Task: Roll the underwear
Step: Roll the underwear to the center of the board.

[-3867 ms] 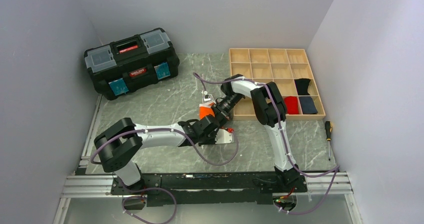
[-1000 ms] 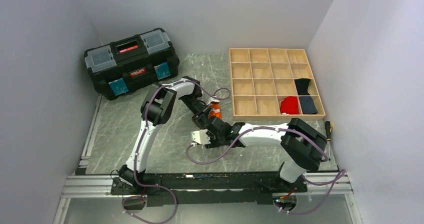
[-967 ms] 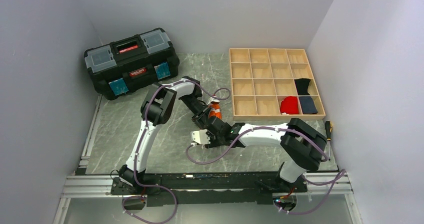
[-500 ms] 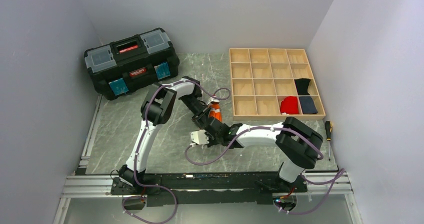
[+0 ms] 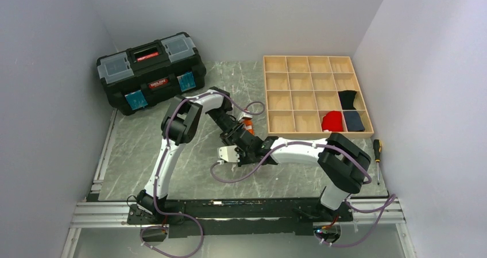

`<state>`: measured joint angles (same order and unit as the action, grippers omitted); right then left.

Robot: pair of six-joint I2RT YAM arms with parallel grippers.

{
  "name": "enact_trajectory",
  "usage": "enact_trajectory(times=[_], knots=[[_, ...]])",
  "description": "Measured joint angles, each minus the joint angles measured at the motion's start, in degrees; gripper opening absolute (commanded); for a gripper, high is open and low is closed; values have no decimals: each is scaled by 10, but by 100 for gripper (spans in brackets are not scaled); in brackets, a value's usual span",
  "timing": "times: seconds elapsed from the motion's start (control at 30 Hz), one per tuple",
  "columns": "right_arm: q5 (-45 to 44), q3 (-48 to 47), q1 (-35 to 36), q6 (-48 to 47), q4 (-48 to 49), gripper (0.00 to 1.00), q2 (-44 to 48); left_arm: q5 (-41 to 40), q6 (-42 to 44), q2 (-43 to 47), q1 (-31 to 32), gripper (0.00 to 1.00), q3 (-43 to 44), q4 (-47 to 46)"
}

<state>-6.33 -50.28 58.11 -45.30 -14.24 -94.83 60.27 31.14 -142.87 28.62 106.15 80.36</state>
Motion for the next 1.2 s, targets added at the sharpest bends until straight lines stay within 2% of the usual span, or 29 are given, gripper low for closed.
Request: enact_trajectory(times=[0.3,0.4,0.53,0.97,1.2], knots=[[65,-25,-23,30,-48,0,0,-40,-10,25,3,47,0,-9],[80,-28,-30,35,-52,0,0,-53,-10,34,1,54,0,-16],[95,-30,-37,41,-58,0,0,-68,-8,52,-6,57,0,-25],[129,-40,-46,50,-87,0,2,-78,3,106,-46,56,-28,-46],[160,-64,-57,55,-136,0,-4,-96,5,210,-93,55,-142,-88]])
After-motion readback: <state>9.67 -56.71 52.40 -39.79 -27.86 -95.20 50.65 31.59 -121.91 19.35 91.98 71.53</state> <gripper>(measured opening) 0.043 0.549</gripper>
